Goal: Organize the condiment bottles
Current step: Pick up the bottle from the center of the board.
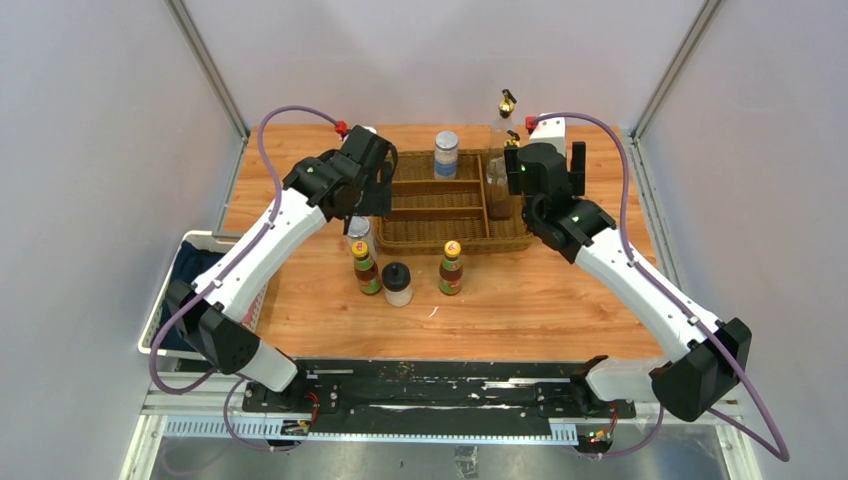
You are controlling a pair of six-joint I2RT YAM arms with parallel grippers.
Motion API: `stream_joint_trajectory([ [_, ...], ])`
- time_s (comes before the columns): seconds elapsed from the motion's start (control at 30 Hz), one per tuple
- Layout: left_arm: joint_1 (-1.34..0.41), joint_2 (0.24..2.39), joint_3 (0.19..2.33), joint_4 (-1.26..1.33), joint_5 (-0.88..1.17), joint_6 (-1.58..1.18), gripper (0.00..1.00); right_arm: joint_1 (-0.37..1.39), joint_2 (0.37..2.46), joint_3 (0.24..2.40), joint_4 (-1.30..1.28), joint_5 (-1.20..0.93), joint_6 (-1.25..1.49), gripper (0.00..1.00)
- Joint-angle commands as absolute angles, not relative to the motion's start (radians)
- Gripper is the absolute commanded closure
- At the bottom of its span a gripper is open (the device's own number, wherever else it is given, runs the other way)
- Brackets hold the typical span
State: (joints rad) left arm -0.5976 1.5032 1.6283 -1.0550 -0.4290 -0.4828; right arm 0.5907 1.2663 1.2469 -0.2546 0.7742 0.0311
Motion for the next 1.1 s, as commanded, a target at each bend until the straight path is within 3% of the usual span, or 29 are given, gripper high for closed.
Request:
stream_joint_trajectory([
  [0.0,-0.594,1.48,1.614,-1.054,-0.358,-0.502,0.21,0.593,1.265,1.249,-0.264,0.756,0.041,0.1],
  [0.13,-0.623,1.333,1.5,-0.915,-0.364,-0.504,0.22,0.592,1.246,1.239,-0.263,0.756,0.041,0.1],
  [0.37,-0.814,1.201,1.349,-0.751,-0.545,-0.436,0.21,0.595,1.239,1.232,-0.277,0.753,0.048,0.1],
  [0.67,-0.998,1.254,1.339,-0.729,-0.678,-0.31,0.2,0.597,1.229,1.227,-0.295,0.768,0.051,0.1],
  [0.83,-1.097,1.289,1.303,-0.648,-0.698,-0.207,0.2,0.596,1.235,1.227,-0.295,0.792,0.046,0.1],
  [1.07,-1.14,1.175,1.085,-0.359,-0.595,-0.18,0.2,0.581,1.231,1.244,-0.285,0.837,0.032,0.1],
])
